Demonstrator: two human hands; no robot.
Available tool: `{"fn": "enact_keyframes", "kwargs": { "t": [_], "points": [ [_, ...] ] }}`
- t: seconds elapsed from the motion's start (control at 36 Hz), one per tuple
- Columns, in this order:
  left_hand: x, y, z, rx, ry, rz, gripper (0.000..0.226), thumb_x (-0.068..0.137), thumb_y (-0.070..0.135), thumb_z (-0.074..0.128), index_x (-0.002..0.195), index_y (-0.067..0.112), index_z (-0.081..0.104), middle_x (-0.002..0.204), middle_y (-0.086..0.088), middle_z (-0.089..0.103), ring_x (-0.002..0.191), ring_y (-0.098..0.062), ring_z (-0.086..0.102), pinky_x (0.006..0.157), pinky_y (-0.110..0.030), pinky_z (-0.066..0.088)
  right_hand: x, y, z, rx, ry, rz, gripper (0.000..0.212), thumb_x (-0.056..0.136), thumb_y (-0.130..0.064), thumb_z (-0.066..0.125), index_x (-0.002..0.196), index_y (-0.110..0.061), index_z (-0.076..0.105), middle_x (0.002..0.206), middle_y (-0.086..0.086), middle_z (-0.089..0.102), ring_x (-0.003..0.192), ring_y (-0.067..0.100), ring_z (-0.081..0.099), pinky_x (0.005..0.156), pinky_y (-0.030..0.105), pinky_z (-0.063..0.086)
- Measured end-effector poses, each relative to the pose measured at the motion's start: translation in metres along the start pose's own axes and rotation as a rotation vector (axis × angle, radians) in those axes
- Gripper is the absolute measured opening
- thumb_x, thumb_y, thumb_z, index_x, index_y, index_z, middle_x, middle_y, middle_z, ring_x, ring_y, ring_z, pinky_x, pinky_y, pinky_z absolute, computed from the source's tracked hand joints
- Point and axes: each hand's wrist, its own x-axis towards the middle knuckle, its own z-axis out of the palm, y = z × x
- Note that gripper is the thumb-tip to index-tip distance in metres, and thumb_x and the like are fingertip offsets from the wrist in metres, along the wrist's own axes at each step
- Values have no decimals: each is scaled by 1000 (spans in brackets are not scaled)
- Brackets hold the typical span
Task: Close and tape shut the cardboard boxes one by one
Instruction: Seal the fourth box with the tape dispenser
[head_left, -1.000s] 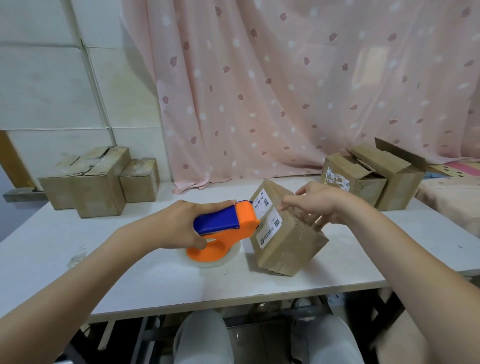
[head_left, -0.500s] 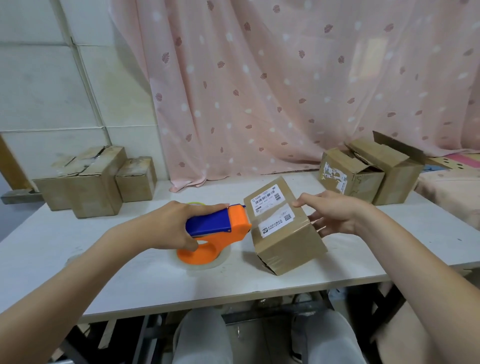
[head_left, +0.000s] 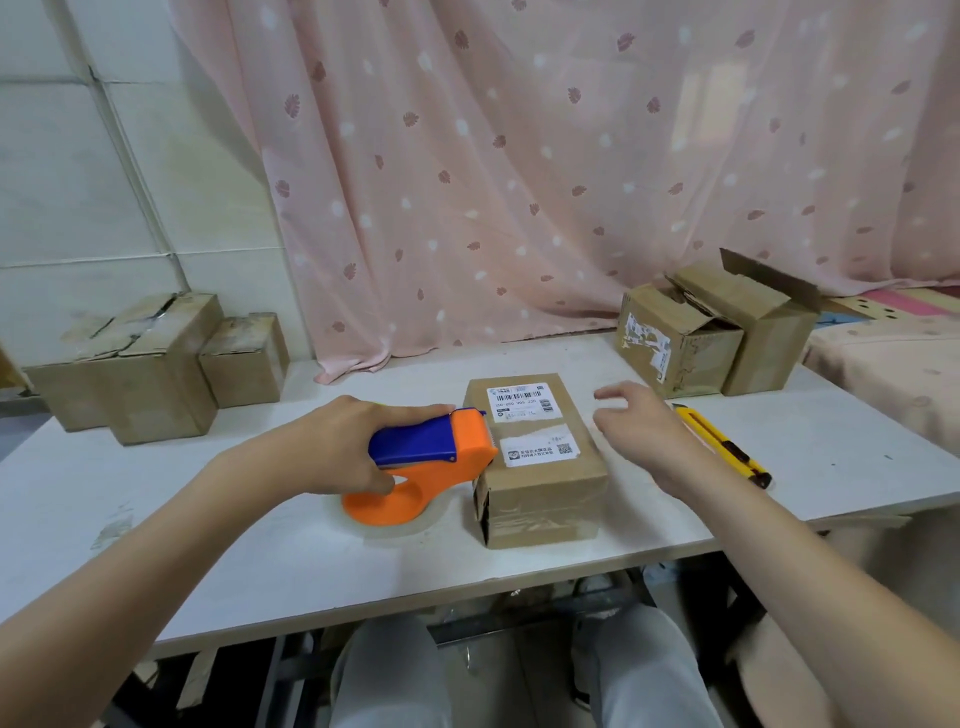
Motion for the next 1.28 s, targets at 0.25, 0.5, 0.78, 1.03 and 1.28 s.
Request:
{"fn": "enact_keyframes", "kwargs": {
  "t": [0.25,0.5,0.78,1.03,1.28],
  "points": [
    [13,2,6,-6,36,6,92,79,34,71,144,67,15,93,16,58,75,-7,54,60,-18,35,-34,-23,30,-732,-241,-519,44,107,-35,33,144,-15,44,157,1,37,147,23,28,116,36,26],
    [11,0,2,-27,-23,-3,93,81,27,71,147,62,16,92,23,51,75,-7,53,59,-15,34,-38,-2,33,-938,-177,-553,70,101,-58,11,160,-21,13,167,-3,13,154,13,7,121,29,13],
    [2,-4,-3,-56,-39,-12,93,81,33,73,144,66,12,90,23,51,74,-8,53,60,-15,36,-35,3,36,-951,-156,-561,69,101,-55,7,160,-21,13,167,-3,12,154,12,5,122,28,8],
    [-2,2,-8,-34,-50,-7,92,83,30,73,148,60,15,85,27,45,72,-7,50,57,-13,33,-32,6,38,-926,-141,-579,91,85,-64,-11,160,-20,16,167,-3,14,154,11,6,121,25,5],
    [-20,-18,-17,-26,-63,-57,93,78,24,69,136,73,16,73,12,51,61,-7,48,53,-15,36,-28,9,41,-973,-130,-592,113,72,-67,-34,160,-18,17,167,-2,16,154,11,9,123,25,3]
  ]
}}
